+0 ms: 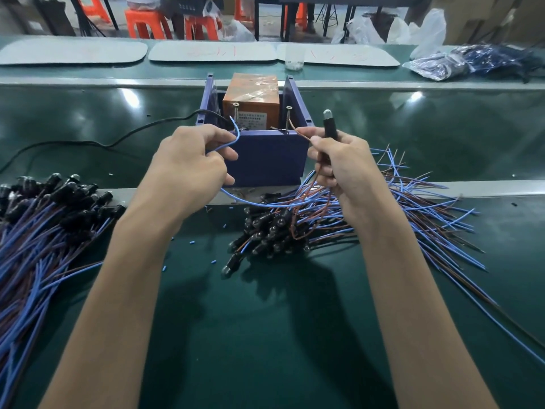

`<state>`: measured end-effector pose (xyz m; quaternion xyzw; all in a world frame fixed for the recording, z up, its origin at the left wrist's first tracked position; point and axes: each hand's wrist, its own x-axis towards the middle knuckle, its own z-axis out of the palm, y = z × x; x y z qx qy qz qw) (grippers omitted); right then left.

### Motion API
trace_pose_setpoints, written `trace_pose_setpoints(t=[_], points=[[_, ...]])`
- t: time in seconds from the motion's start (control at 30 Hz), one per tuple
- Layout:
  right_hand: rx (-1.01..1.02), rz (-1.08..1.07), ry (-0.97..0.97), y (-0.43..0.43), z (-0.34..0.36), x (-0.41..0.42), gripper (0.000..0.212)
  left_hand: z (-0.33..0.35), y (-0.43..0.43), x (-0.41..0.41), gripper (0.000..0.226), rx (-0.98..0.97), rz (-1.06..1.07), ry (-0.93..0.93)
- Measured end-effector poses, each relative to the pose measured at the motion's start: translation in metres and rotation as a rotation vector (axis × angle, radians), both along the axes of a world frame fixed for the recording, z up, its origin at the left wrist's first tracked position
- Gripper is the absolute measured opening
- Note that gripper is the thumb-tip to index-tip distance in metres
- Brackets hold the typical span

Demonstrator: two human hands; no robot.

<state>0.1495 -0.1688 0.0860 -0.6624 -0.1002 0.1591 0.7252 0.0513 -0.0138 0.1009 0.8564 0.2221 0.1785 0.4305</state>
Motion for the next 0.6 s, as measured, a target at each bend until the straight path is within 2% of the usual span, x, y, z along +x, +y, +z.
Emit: trace_pose_setpoints(t=[0.6], points=[[-0.027,0.02,0.001,-0.0025,0.0008,0.0005,0.029,-0.0002,-0.0037,0.0014,0.048,0.011,-0.021,0.006]])
